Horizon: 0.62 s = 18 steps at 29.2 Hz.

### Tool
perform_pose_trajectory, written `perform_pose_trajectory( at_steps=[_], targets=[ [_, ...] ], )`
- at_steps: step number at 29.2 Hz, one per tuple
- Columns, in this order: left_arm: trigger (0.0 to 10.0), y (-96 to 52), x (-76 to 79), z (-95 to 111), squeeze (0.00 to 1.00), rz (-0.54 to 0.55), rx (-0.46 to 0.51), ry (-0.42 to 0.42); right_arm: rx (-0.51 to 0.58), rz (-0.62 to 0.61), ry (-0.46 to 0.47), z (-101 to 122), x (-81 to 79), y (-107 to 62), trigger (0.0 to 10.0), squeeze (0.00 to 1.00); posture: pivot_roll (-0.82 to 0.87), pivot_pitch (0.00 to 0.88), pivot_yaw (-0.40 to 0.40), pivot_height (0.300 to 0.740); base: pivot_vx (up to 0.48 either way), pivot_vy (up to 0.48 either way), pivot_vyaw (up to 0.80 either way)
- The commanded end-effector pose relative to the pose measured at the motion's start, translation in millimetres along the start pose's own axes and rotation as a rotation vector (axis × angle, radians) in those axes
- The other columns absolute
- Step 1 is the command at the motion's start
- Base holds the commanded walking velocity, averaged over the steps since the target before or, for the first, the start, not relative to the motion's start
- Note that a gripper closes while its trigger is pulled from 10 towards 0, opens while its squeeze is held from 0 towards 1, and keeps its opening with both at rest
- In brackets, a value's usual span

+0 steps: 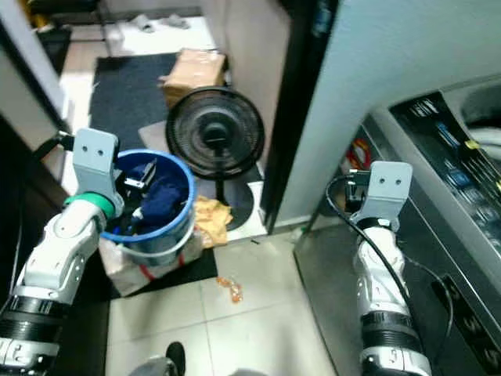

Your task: Clothes washing

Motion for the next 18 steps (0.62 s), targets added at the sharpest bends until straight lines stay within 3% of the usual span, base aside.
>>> perform_pose_trajectory(
  at_steps=[1,9,18],
  targets=[
    [10.0,-2.1,3.7,-7.7,0.0,-0.009,-0.013,0.006,-0.061,0.032,-0.001,-20.3,-5.3,-8.6,10.0,0.0,-0.03,0.066,0.033,0.74,0.0,0.0,0.71],
    [10.0,-1.6,0.1,-10.3,0.0,0.001,-0.003,0.012,-0.074,0.108,-0.024,-31.5,-22.7,-13.6,10.0,0.0,-0.02,0.063,0.033,0.74,0.0,0.0,0.7],
    [10.0,-1.7,-3.5,-9.9,0.0,0.026,0.009,0.018,-0.002,0.183,-0.005,-12.8,-32.5,-1.8,10.0,0.0,0.01,0.05,-0.015,0.74,0.0,0.0,0.69]
  ],
)
Point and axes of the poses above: a point about 5 cm out from each wrist's last joint towards the gripper, its own y axis pointing out of the wrist towards the gripper, its own z axis along the axis of the wrist's last joint, x = y × z, the point moved 3 cm from there along y, pointing out of the wrist towards the gripper, and after that the axes turned 5 degrees about -y, right-handed, at the moved point
